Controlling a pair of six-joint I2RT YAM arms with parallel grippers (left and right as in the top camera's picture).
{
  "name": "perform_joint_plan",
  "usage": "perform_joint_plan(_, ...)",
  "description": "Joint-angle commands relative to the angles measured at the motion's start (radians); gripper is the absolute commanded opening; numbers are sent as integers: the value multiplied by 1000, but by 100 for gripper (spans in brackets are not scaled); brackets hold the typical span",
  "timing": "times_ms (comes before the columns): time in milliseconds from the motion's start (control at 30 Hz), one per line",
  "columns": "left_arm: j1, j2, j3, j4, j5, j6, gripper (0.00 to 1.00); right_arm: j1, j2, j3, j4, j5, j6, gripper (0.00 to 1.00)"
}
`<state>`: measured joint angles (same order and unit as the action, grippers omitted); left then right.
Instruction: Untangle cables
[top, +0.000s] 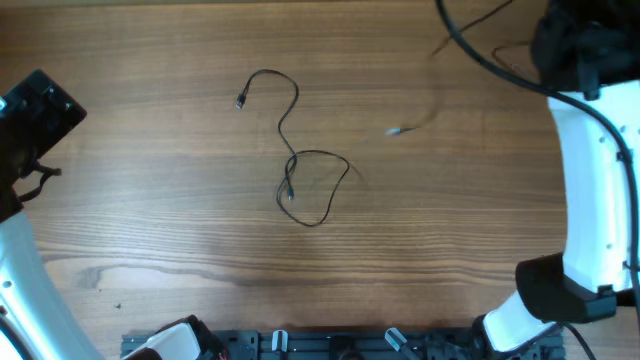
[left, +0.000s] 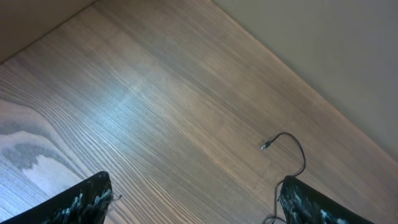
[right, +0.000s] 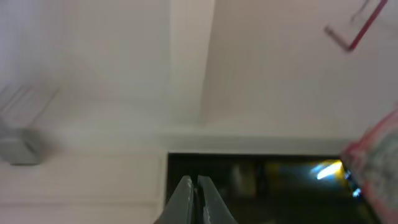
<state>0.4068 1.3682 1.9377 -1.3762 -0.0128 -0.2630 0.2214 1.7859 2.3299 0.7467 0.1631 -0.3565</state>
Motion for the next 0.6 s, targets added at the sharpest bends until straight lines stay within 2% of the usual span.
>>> perform_joint_plan(0,4,11,9,8,4,21,89,-6,-104,10,43,-45,-55,4)
perform_joint_plan(100,4,24,9,9,4,24,89,-63,-135,10,-53,81,-56,4)
perform_joint_plan(133,4,31,9,6,4,24,89,-138,-126,8,-168,115,-50,4)
perform_joint_plan(200,4,43,9,-3,4,24,89,-311,-92,8,-345,108,66,4)
perform_joint_plan(267,4,46,9,-29,5,24,91,-522,-41,6,-491,90,186,4)
perform_joint_plan(300,4,46,9,-51,5,24,91,-668,-4,5,-546,21,254,4)
perform_joint_plan(433,4,46,9,-77,27,24,90,-871,61,5,-537,-115,455,4)
perform_joint_plan(467,4,46,9,-80,27,24,91,-904,78,5,-505,-147,457,4)
perform_joint_plan(567,4,47,9,-85,31,24,90,-916,103,5,-236,-188,353,5)
